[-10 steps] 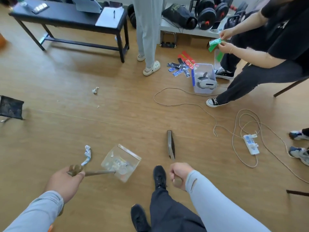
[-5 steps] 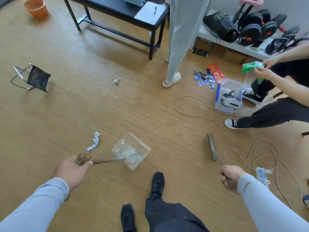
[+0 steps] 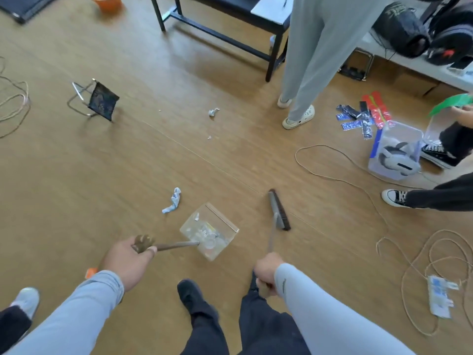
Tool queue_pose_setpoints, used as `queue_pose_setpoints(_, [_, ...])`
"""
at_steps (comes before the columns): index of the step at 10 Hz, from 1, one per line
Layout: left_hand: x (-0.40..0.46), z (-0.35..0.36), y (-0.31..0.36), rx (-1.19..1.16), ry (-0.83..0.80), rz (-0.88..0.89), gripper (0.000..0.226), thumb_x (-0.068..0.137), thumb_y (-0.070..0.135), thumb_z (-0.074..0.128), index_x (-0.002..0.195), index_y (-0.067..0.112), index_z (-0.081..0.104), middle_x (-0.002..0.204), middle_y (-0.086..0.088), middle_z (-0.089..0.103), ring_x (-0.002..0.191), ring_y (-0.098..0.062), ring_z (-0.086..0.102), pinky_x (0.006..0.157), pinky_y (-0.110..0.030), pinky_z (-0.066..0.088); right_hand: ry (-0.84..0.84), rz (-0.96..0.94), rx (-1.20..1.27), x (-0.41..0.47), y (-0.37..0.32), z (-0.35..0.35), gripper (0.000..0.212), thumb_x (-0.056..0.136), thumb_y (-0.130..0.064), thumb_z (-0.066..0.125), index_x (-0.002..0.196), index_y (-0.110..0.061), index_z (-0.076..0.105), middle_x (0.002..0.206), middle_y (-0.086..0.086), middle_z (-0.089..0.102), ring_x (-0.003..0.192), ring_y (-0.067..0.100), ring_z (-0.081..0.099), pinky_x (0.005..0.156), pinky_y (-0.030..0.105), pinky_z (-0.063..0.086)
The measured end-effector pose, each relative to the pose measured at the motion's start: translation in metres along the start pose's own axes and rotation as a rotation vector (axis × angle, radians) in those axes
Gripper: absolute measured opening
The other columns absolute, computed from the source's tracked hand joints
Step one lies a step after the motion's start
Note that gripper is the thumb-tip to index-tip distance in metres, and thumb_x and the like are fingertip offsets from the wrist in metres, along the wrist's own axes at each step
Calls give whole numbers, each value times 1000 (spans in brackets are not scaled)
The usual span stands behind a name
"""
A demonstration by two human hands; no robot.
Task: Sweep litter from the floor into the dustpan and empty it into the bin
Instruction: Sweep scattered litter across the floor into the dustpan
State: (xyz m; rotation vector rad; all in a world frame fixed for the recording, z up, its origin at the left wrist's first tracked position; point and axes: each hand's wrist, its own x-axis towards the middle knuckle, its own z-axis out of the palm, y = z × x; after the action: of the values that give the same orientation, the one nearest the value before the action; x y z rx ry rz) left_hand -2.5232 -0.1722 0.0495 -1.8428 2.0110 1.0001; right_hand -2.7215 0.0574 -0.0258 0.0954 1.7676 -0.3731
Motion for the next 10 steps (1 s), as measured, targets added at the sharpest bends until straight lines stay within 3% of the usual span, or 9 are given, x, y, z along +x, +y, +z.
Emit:
queue_pose_setpoints(1, [12,-7,-17,34,-16,10,12,88,28,73,99,25,72,93,-3,71,85,-30,64,80,-34,48,-48,-29,-108,-17,-12,38,29,95,-12,50,69,-20,41,74,2,52,60,15,54,55,26,50])
queue_pose_setpoints(2, [25,-8,-31,90,-50,25,14,90,30,70,104,27,69,93,0,68,80,-24,61,73,-30,42,-49,-32,-99,-25,-11,47,20,90,-11,50,73,-19,45,71,4,55,57,17,53,65,33,58])
queue_pose_setpoints(3, [49,-7,-50,110,-107,24,11,91,30,67,102,27,68,89,3,69,74,-19,62,66,-28,42,-57,18,-18,-44,-2,35,16,80,-9,49,92,-8,59,57,10,56,47,23,46,48,31,44])
queue_pose_setpoints(4, [71,-1,-67,124,-150,32,13,92,30,65,105,26,65,99,4,68,81,-21,60,74,-27,43,-29,49,113,-66,8,11,28,84,-5,50,109,-11,61,64,10,49,47,21,39,45,26,32])
queue_pose_setpoints(5, [86,3,-78,129,-161,40,17,92,31,64,108,26,63,91,8,61,82,-22,59,73,-28,44,1,44,95,-80,-2,-2,16,90,-2,51,97,-16,56,64,9,48,44,17,41,44,25,33])
queue_pose_setpoints(6, [96,-1,-86,150,-153,40,12,91,32,62,102,28,61,85,8,59,80,-24,60,70,-29,45,110,54,-7,-50,-17,5,15,89,-1,50,101,-6,58,63,10,48,41,19,43,44,23,35])
queue_pose_setpoints(7, [97,-2,-99,135,-152,34,10,92,29,61,102,26,62,86,7,61,80,-24,62,71,-29,46,150,96,-127,-10,-31,42,23,89,-4,48,109,-8,58,65,11,54,46,22,50,47,25,42])
queue_pose_setpoints(9, [88,3,-112,131,-161,42,8,93,32,57,101,32,59,81,9,61,75,-22,62,70,-30,49,-62,91,-217,-17,-27,142,33,78,-12,44,109,-18,55,64,9,57,53,24,53,54,30,47])
queue_pose_setpoints(10, [89,0,-110,111,-183,40,8,94,30,54,100,34,58,81,9,61,74,-22,62,67,-30,48,-166,130,-109,-42,-27,124,36,78,-8,47,112,-14,58,62,8,48,45,21,44,46,26,40])
